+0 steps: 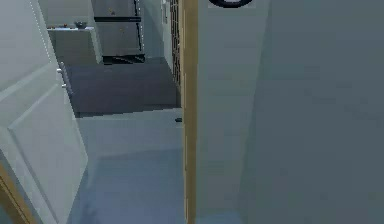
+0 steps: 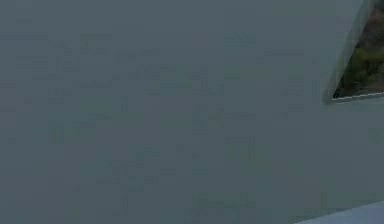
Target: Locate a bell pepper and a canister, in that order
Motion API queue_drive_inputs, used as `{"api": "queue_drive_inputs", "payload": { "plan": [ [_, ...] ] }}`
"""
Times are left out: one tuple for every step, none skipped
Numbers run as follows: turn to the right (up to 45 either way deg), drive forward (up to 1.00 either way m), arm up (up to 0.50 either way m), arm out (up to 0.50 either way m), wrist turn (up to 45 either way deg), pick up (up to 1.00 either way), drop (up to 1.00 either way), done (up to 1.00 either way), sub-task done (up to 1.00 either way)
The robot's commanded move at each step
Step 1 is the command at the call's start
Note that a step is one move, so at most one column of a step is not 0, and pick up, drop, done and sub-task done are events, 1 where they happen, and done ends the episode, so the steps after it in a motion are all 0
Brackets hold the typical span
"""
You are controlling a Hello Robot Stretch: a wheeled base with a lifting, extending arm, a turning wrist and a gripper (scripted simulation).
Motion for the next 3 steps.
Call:
{"api": "queue_drive_inputs", "payload": {
  "plan": [
    [-9.0, 0.0, 0.0, 0.0, 0.0, 0.0, 0.0, 0.0, 0.0],
    [0.0, 0.3, 0.0, 0.0, 0.0, 0.0, 0.0, 0.0, 0.0],
    [-3.0, 0.0, 0.0, 0.0, 0.0, 0.0, 0.0, 0.0, 0.0]
  ]
}}
